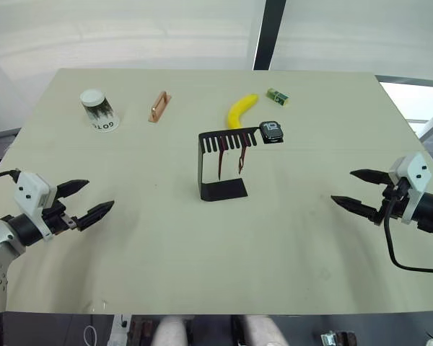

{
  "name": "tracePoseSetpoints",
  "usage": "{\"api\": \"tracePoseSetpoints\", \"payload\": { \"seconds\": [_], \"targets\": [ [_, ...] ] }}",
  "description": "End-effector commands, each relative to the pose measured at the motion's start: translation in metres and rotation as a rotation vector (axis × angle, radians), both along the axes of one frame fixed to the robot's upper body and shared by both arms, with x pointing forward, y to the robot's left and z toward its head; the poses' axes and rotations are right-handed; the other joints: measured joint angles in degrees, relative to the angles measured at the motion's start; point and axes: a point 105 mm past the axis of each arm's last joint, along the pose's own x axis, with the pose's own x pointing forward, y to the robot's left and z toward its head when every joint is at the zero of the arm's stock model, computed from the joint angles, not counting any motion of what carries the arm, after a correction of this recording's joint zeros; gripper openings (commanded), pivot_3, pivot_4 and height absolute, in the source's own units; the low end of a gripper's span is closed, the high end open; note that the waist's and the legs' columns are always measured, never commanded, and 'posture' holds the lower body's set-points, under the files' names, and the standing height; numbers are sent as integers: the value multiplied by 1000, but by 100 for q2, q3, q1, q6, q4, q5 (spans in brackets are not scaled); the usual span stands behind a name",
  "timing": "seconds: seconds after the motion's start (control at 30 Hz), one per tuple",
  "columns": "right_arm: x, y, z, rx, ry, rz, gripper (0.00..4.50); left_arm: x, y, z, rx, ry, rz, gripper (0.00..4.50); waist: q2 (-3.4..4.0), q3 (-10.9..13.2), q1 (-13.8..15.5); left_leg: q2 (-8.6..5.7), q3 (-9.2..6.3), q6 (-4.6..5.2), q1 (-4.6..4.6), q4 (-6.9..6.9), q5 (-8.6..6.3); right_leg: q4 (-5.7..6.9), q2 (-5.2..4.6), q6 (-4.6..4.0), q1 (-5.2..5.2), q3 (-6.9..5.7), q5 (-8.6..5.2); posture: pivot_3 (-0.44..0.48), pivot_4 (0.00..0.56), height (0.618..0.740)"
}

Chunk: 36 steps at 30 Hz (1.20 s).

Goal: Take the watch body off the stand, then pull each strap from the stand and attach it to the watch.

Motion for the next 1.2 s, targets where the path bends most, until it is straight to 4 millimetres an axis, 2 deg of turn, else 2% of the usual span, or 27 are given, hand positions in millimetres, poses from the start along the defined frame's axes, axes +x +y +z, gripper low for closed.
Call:
{"api": "tracePoseSetpoints", "payload": {
  "seconds": [0.03,0.3,0.43,0.53,0.63,0.73,0.77,0.87,0.93,0.97,1.07,1.2],
  "targets": [
    [-2,0,5,-21,-48,-3,4431,2,-2,4,-5,-24,-18,4500,0,0,-4,1,0,0,0,-2,0,2,1,0,-1,0,0,0,150,740],
    [3,-7,16,-24,-113,-74,4431,7,-6,7,-58,-33,-36,4500,0,0,-14,1,0,-1,0,3,1,10,2,0,-3,0,0,0,150,740],
    [-1,-1,23,0,-140,-90,4431,3,-12,15,-46,-18,-98,4500,0,0,-17,1,0,-1,0,2,1,18,2,0,-4,0,0,0,150,740],
    [-9,14,30,6,-159,-66,4431,-1,-25,41,-94,-24,-198,4500,0,0,-9,3,-1,-3,-1,2,2,23,3,0,-5,-1,0,0,150,740],
    [-18,36,52,144,-218,-86,4431,-5,-48,74,-139,-40,-326,4500,-3,-2,3,3,-6,-5,-4,4,3,26,3,0,-2,-3,0,0,150,740],
    [-36,67,70,263,-253,-80,4431,-15,-73,97,-169,-54,-452,4500,-1,-3,6,1,-17,-8,-11,3,5,36,3,1,-2,-7,0,0,150,740],
    [-44,84,76,287,-263,-46,4431,-19,-82,103,-160,-60,-494,4500,0,-3,6,0,-18,-9,-11,1,5,35,3,1,-3,-7,0,0,150,740],
    [-58,117,88,355,-271,19,4431,-20,-100,109,-116,-81,-564,4500,0,-2,-28,1,-22,-12,-13,0,7,34,9,1,-5,-6,0,0,150,740],
    [-62,132,94,371,-274,48,4431,-17,-110,110,-86,-98,-590,4500,0,-2,-26,1,-24,-20,-13,3,11,30,12,1,-4,-5,0,0,150,740],
    [-63,135,97,379,-272,51,4431,-16,-113,111,-84,-104,-599,4500,0,-2,-23,-2,-24,-21,-11,3,12,26,11,0,-4,-4,0,0,150,740],
    [-47,135,109,403,-294,-72,4431,-9,-131,114,-62,-144,-643,4500,0,-2,-21,-2,-26,-21,-11,4,13,21,11,1,-4,-4,0,0,150,740],
    [-31,138,113,421,-256,-140,4431,1,-145,115,-36,-190,-675,4500,0,-2,-20,-4,-26,-21,-14,9,14,22,8,0,-5,-3,0,0,150,740]
  ]
}}
